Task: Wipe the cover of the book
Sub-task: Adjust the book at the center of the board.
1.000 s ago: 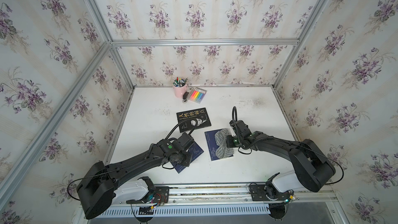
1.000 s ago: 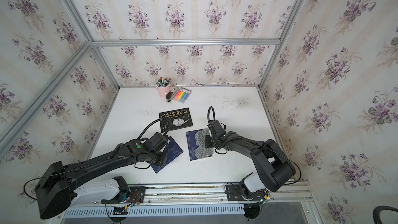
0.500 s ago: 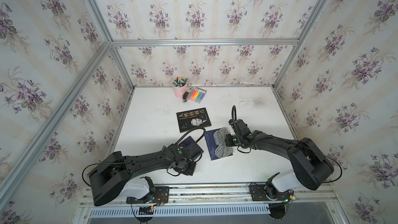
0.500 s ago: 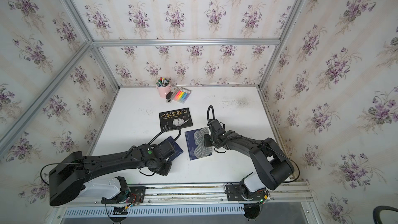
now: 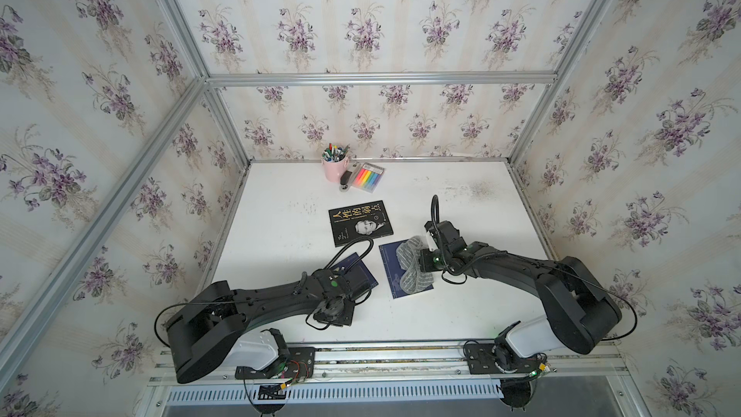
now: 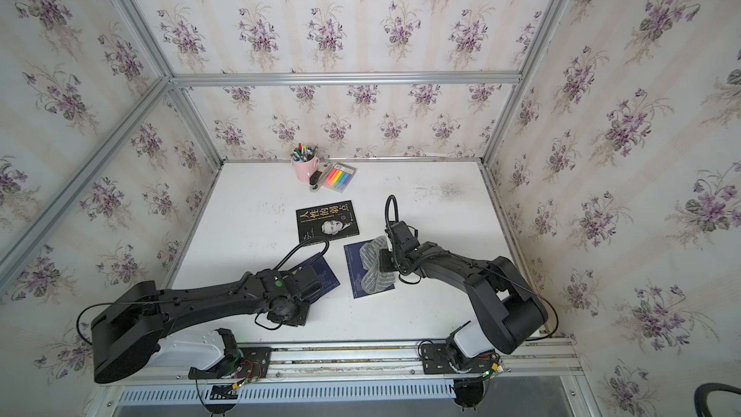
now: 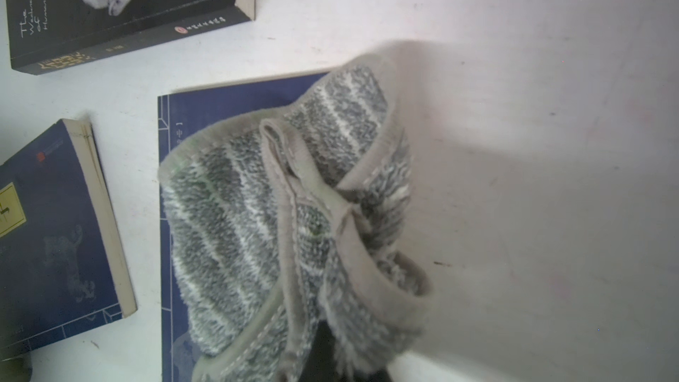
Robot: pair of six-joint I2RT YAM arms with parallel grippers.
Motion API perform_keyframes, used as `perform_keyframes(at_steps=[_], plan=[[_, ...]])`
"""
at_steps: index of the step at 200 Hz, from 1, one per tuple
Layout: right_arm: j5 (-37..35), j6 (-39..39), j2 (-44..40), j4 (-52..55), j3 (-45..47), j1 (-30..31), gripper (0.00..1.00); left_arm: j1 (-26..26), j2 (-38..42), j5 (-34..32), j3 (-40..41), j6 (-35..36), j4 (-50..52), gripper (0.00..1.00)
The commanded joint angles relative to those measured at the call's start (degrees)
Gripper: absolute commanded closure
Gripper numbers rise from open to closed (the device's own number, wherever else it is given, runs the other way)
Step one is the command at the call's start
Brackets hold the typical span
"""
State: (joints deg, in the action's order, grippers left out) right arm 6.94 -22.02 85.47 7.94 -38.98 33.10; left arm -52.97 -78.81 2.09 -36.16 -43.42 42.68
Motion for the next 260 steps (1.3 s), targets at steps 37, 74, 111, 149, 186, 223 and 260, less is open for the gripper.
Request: perform_keyframes(at_steps=[37, 74, 111, 149, 186, 223, 260], plan=[[0.5, 2.2, -1.3, 0.9, -0.3, 0.0, 1.0, 8.2, 0.8, -9.0, -1.2, -1.4, 2.7, 0.85], [1.4, 2.8, -0.9, 0.7, -0.7, 0.0, 1.0, 16.6, 4.4, -9.2, -1.0, 2.2, 2.8, 0.84], [1.8, 3.0, -1.1, 0.4, -0.7, 0.0, 1.0, 25.0, 5.8, -5.8, -2.1, 6.4, -1.1, 0.8], [0.6, 3.2, -1.3, 0.9, -0.8, 0.0, 1.0, 27.1, 2.1, -3.1, -7.2, 9.5, -1.2, 0.81], [-1.8, 3.9, -1.1, 2.8, -3.4, 0.0, 1.0, 27.1, 2.3, 0.6, -6.0, 10.6, -3.8, 0.81], [-1.1, 4.5, -0.5, 3.3, -5.4, 0.0, 1.0, 25.4, 6.4, 5.0, -2.4, 9.7, -3.7, 0.81], [0.4, 4.5, 1.3, 2.3, -4.9, 0.0, 1.0, 23.0, 10.7, 5.3, 1.4, 8.7, -0.4, 0.81]])
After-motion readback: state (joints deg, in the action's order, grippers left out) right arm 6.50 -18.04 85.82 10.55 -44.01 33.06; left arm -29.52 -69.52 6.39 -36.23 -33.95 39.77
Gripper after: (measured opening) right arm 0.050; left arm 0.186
